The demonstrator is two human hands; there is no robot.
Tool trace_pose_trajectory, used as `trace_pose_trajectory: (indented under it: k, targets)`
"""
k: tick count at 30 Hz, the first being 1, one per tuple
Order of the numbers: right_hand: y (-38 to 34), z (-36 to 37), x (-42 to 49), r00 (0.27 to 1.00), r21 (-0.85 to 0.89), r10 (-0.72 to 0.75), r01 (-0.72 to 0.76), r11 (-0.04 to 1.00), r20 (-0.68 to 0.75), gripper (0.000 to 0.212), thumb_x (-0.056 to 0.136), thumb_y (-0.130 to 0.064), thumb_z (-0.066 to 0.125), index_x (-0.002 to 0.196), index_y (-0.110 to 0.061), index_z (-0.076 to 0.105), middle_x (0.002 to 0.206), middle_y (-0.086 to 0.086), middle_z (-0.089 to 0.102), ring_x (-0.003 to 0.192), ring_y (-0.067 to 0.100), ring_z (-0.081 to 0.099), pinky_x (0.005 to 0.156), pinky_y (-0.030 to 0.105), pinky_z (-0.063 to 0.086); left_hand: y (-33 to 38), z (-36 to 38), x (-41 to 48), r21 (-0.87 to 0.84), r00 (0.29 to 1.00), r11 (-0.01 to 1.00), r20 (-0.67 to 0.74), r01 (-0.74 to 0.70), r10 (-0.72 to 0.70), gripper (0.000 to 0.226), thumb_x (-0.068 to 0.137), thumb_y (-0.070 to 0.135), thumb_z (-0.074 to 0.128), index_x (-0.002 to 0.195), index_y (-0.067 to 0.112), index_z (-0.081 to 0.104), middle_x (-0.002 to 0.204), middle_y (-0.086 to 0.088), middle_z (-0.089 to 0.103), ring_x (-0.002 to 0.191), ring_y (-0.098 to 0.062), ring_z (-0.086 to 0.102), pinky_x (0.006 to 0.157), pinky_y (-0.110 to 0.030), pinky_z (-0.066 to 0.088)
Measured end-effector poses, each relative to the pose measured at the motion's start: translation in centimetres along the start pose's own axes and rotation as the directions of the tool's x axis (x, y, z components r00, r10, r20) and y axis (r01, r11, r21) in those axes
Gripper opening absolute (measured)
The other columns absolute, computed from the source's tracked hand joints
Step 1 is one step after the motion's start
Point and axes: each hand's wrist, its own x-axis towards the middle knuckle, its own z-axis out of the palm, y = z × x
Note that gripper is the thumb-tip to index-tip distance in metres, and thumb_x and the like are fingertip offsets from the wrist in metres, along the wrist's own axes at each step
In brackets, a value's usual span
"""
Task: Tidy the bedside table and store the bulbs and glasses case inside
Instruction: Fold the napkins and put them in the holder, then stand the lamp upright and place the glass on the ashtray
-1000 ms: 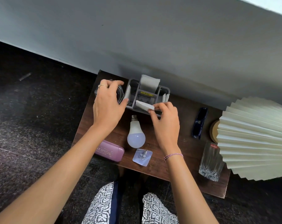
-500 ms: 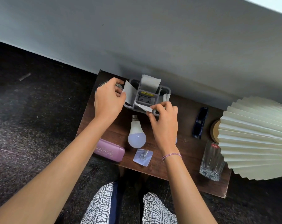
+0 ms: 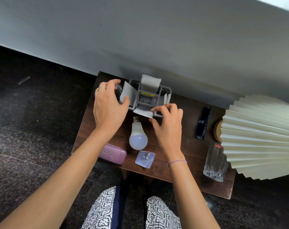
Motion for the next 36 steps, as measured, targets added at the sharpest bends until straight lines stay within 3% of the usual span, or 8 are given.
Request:
trace_pose_trajectory:
  k: [6,14,19,21,24,27,32,36]
  targets:
    - [0.6,-1.0,-0.6,0.999,0.034,0.024,-0.023,0.999,-0.029,0.025,0.084,-0.008,0.066,0.108,-0.016,0.063,0.111,0.004,0.051,0.101,0.014,0.040,0.075,0.010,0.028,2.5,-0.4,-1.7,-0.079,0.994,0.991,0.003,-0.111,0.111,0.031,0.084,0.025,0.061,0.115,0.022,0.056,0.107,0.001,0.056,0.086,-0.014,0.055,0.074,-0.024,0.041]
    - [1.9,-2.8,-1.5,0.995,0.146,0.037,-0.023,0.989,-0.094,0.021,0.090,-0.007,0.054,0.107,-0.017,0.062,0.108,0.001,0.049,0.095,0.006,0.034,0.077,0.002,0.030,5.6,1.3,-4.3,-0.210,0.981,0.970,0.125,-0.122,0.150,0.019,0.084,0.016,0.061,0.103,0.017,0.064,0.099,0.002,0.062,0.079,-0.010,0.061,0.080,-0.030,0.051]
    - [3.9,-4.0,-2.5,0.998,0.190,0.032,-0.020,0.982,-0.059,0.020,0.091,-0.011,0.055,0.108,-0.019,0.061,0.109,-0.002,0.049,0.099,0.011,0.039,0.082,0.016,0.035,6.8,2.8,-6.2,-0.238,0.966,0.965,0.202,-0.111,0.161,0.018,0.084,0.014,0.059,0.100,0.018,0.066,0.093,0.002,0.066,0.076,-0.012,0.061,0.079,-0.032,0.051]
    - [4.8,-4.5,-3.1,0.998,0.211,0.033,-0.023,0.977,-0.045,0.020,0.091,-0.012,0.055,0.109,-0.020,0.061,0.109,-0.003,0.049,0.100,0.012,0.042,0.081,0.024,0.042,7.3,3.6,-7.0,-0.249,0.960,0.964,0.236,-0.092,0.153,0.018,0.084,0.013,0.059,0.099,0.019,0.067,0.088,0.004,0.067,0.073,-0.010,0.061,0.075,-0.026,0.051]
    - [6.1,-5.0,-4.6,0.998,0.264,0.057,-0.045,0.963,-0.037,0.016,0.091,-0.013,0.055,0.104,-0.019,0.062,0.106,-0.006,0.051,0.098,0.012,0.048,0.078,0.030,0.049,7.8,5.1,-8.5,-0.301,0.938,0.953,0.342,0.044,0.065,0.017,0.084,0.011,0.059,0.094,0.022,0.068,0.078,0.005,0.067,0.070,-0.007,0.062,0.069,-0.015,0.050]
    - [7.5,-5.4,-6.9,0.991,0.375,0.121,-0.090,0.923,-0.060,0.012,0.091,-0.011,0.055,0.098,-0.017,0.064,0.099,-0.007,0.054,0.090,0.006,0.055,0.074,0.017,0.047,8.3,7.0,-10.5,-0.384,0.859,0.875,0.508,0.295,-0.067,0.018,0.085,0.008,0.060,0.087,0.024,0.068,0.082,-0.002,0.070,0.080,-0.017,0.068,0.071,-0.033,0.058]
    - [10.3,-5.6,-11.2,0.954,0.444,0.290,-0.228,0.866,-0.076,0.016,0.090,-0.006,0.056,0.094,-0.017,0.067,0.095,-0.005,0.060,0.086,-0.001,0.057,0.073,0.006,0.041,8.9,9.9,-14.3,-0.385,0.764,0.800,0.631,0.461,-0.137,0.022,0.085,0.006,0.057,0.082,0.025,0.067,0.076,0.002,0.067,0.065,-0.003,0.063,0.050,-0.014,0.048]
    - [12.0,-5.6,-14.1,0.896,0.467,0.437,-0.352,0.811,-0.084,0.020,0.090,-0.005,0.056,0.091,-0.021,0.068,0.095,-0.010,0.061,0.088,-0.002,0.057,0.072,0.004,0.041,9.4,11.8,-16.5,-0.348,0.682,0.737,0.702,0.579,-0.204,0.024,0.088,0.007,0.052,0.081,0.023,0.067,0.077,0.003,0.066,0.068,-0.003,0.061,0.051,-0.015,0.046]
